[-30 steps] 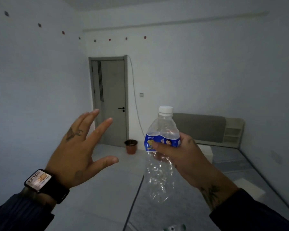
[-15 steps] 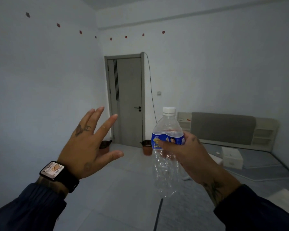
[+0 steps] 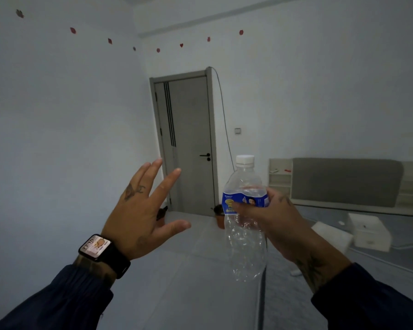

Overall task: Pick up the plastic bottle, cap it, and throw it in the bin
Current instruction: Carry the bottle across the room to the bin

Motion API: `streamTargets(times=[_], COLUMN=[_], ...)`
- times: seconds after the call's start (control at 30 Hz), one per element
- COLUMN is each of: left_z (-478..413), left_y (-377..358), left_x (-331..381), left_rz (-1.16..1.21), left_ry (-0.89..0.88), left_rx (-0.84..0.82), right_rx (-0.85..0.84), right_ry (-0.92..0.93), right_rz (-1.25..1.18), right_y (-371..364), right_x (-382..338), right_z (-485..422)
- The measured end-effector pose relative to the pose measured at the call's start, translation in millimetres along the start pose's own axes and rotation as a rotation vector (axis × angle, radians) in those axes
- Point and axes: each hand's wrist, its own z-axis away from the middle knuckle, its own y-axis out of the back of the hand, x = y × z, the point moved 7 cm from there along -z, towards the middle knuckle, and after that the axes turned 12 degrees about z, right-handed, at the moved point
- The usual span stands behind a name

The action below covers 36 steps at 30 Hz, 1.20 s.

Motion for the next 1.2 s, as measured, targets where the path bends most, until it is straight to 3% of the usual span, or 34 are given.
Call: streamTargets(times=[0.5,0.97,1.2], left_z=[-143.9,-329.3,-403.7], left_y=[-71.2,-172.8,-227.0], left_x=[-178.1,-359.6,-410.9], left_rz=[0.065,0.211,0.28], left_ry=[-0.035,-0.177,-0.207], left_rx=[0.011,0.034,0.028], right_rx=[0.07,0.241,0.308], right_ry=[0.005,-0.016,-0.008], right_rz=[-0.009,0.04,0.063], right_y=[-57.2,-102.0,-98.2], right_x=[25.3,75.2,99.3], right_z=[-210.3,-431.6,-511.4])
